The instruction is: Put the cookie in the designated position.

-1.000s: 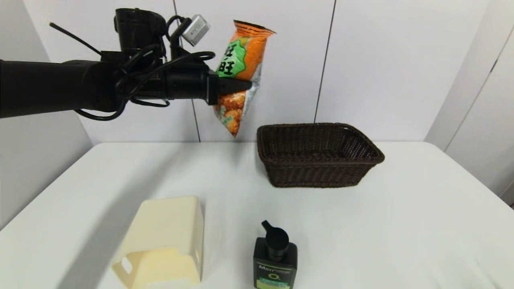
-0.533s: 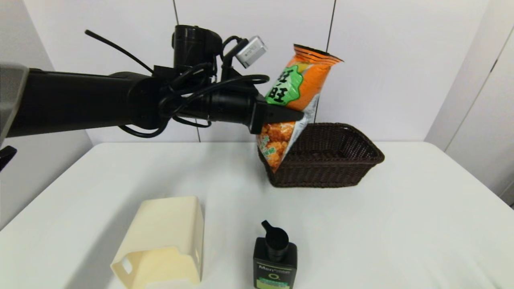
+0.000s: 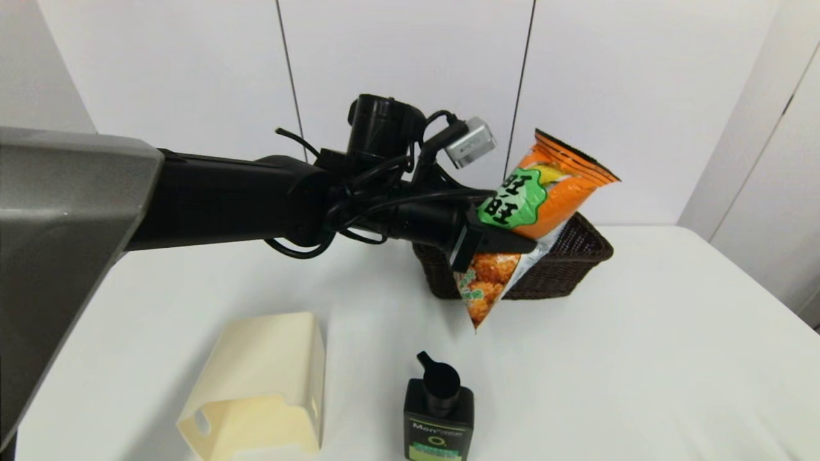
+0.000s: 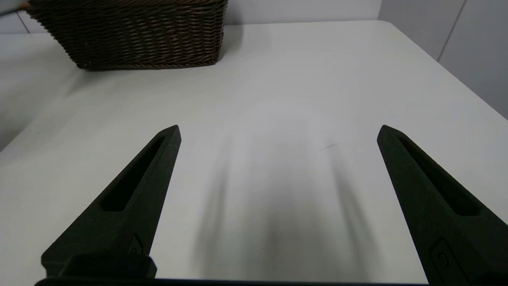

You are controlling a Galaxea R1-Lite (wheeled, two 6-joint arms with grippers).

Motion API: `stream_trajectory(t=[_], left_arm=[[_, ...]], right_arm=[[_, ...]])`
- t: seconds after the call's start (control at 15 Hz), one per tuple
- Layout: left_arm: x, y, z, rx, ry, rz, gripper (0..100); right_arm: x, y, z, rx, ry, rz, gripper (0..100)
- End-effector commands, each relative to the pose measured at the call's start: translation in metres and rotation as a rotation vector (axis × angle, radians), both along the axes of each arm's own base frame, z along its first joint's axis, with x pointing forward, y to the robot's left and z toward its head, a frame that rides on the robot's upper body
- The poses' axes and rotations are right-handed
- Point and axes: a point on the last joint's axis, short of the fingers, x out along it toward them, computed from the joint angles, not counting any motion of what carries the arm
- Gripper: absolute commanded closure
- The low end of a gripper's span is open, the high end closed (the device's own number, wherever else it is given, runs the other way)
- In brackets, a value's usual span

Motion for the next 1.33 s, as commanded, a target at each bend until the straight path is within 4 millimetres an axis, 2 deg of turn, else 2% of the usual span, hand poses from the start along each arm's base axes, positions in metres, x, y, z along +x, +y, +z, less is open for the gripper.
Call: stream_trajectory(t=[0.07, 0.33, 0.4, 0.67, 0.87, 1.33], left_arm=[[0.01, -0.014, -0.043, 0.101, -0.015, -0.01, 100], [0.012, -0.026, -0.065, 0.184, -0.034, 0.064, 100], [0.011, -0.028, -0.067, 0.195, -0.038, 0.075, 0], [0.011, -0.029, -0.068, 0.202, -0.034, 0.078, 0], [0.006, -0.025, -0.061, 0.218, -0.016, 0.077, 0], [-0.026, 0.007, -0.026, 0.388, 0.076, 0.138, 0]], right_arm=[[0.0, 0.0, 0.0, -0.001, 0.001, 0.0, 0], [0.0, 0.0, 0.0, 0.001, 0.001, 0.0, 0], [0.0, 0.0, 0.0, -0.001, 0.001, 0.0, 0], [0.0, 0.0, 0.0, -0.001, 0.001, 0.0, 0], [0.0, 0.0, 0.0, -0.001, 0.001, 0.0, 0], [0.0, 0.0, 0.0, 0.001, 0.001, 0.0, 0]])
